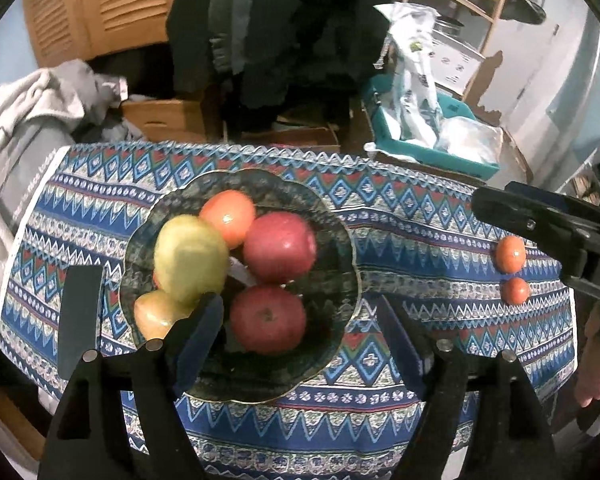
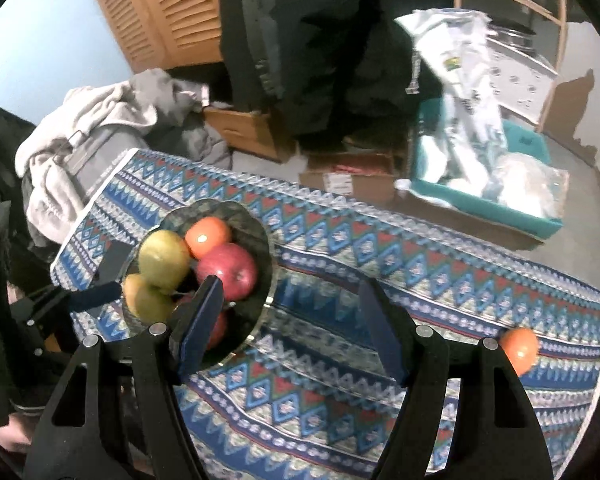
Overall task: Organize fruits
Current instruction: 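Move both tools from the bowl to the two remaining oranges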
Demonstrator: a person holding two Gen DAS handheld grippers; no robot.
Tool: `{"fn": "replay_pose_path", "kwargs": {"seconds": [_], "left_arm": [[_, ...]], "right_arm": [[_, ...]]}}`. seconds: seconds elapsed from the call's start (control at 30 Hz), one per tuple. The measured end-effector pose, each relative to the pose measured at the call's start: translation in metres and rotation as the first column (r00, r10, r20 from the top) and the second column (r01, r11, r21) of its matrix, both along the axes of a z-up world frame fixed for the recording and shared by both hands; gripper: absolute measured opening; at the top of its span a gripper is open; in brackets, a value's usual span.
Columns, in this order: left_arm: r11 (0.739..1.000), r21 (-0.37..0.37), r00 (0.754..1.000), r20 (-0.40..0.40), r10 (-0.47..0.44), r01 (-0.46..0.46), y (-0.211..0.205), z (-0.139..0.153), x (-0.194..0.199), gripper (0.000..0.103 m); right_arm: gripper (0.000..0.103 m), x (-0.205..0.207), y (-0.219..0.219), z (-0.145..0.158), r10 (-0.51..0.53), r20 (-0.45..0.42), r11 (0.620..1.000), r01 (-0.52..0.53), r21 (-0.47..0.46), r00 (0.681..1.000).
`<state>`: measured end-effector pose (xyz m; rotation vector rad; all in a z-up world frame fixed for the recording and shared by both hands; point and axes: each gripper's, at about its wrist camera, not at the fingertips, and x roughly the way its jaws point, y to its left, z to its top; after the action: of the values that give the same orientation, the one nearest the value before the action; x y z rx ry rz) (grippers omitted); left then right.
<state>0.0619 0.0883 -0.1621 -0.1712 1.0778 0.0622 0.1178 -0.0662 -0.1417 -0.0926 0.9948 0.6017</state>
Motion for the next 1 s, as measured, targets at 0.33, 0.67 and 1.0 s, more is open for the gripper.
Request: {"fn": "replay_pose_path", "kwargs": {"seconds": [0.33, 0.67, 1.0], "left_arm": [[0.997, 0.032, 0.997, 0.023, -0.069, 0.068, -0.041, 0.016, 0.006, 0.081], [0.990, 0.070, 0.992, 0.021, -0.123, 0.121, -0.081, 0.021, 0.015, 0.081], [0.975, 0.108, 0.981, 0.004, -0.194, 0.192, -0.125, 0.019, 0.027, 0.081]], "right_arm": [[0.072, -0.008, -0.053, 0.007, -0.080, 0.044, 0.996, 0.082, -0.038, 0.996], [0.075, -0.011, -0.109, 0.003, -0.162, 0.065, 0.983, 0.167, -0.073, 0.985], [0.079, -0.010, -0.167, -0.005, -0.256, 0.051, 0.962, 0.260, -0.083, 0.965]]}}
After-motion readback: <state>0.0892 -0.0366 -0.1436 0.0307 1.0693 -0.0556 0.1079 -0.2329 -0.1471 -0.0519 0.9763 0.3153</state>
